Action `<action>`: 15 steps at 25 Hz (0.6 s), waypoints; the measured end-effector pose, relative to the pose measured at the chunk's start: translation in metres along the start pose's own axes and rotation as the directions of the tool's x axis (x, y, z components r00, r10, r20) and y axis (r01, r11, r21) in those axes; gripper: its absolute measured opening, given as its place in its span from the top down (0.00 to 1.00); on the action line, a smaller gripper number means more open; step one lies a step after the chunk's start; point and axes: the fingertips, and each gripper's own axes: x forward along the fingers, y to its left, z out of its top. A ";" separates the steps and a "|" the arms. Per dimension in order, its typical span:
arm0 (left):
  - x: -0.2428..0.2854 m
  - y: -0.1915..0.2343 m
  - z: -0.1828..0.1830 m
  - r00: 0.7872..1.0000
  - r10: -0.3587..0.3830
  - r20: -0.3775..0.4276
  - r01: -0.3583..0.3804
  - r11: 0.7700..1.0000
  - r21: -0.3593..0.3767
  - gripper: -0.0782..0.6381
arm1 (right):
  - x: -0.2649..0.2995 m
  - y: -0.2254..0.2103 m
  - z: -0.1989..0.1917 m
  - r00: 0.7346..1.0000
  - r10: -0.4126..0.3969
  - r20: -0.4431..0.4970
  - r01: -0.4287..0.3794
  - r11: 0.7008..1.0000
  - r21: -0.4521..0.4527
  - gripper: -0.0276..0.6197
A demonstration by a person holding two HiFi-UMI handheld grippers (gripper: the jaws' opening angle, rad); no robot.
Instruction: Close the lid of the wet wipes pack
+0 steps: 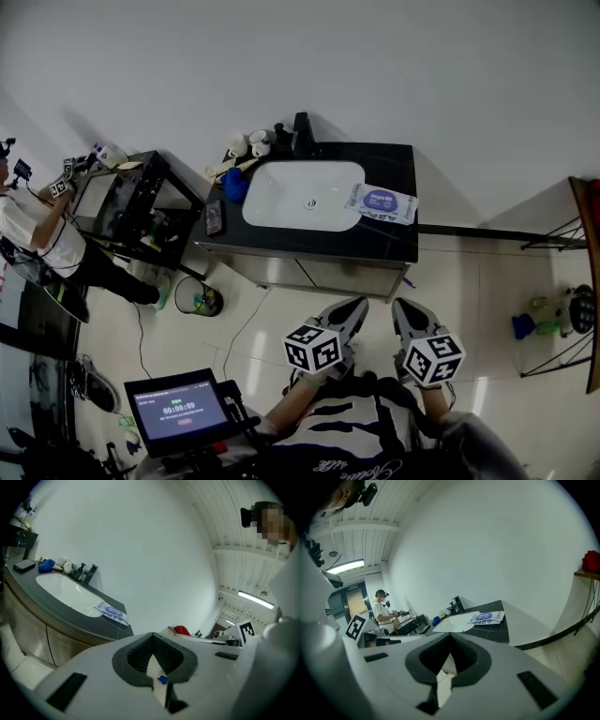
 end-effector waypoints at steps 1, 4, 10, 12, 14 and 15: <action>-0.003 -0.008 -0.008 1.000 0.002 -0.005 -0.002 1.000 0.003 0.89 | -0.009 0.000 -0.004 1.000 0.004 0.001 -0.004 1.000 0.005 0.96; -0.012 -0.026 -0.024 1.000 0.015 -0.011 -0.015 1.000 0.010 0.89 | -0.030 0.002 -0.013 1.000 0.019 0.008 -0.019 1.000 0.016 0.96; -0.026 -0.051 -0.039 1.000 0.025 -0.016 -0.024 0.999 0.040 0.89 | -0.061 0.015 -0.027 0.999 0.046 0.026 -0.047 0.998 0.035 0.96; -0.027 -0.060 -0.041 1.000 0.015 -0.016 -0.015 0.999 0.048 0.89 | -0.069 0.019 -0.029 0.998 0.047 0.031 -0.049 0.998 0.039 0.96; -0.028 -0.068 -0.043 1.000 0.002 -0.019 -0.001 0.998 0.055 0.89 | -0.076 0.020 -0.028 0.998 0.043 0.041 -0.045 0.998 0.043 0.96; -0.029 -0.071 -0.044 1.000 -0.005 -0.021 0.006 0.998 0.058 0.89 | -0.079 0.021 -0.028 0.998 0.041 0.049 -0.043 0.998 0.045 0.96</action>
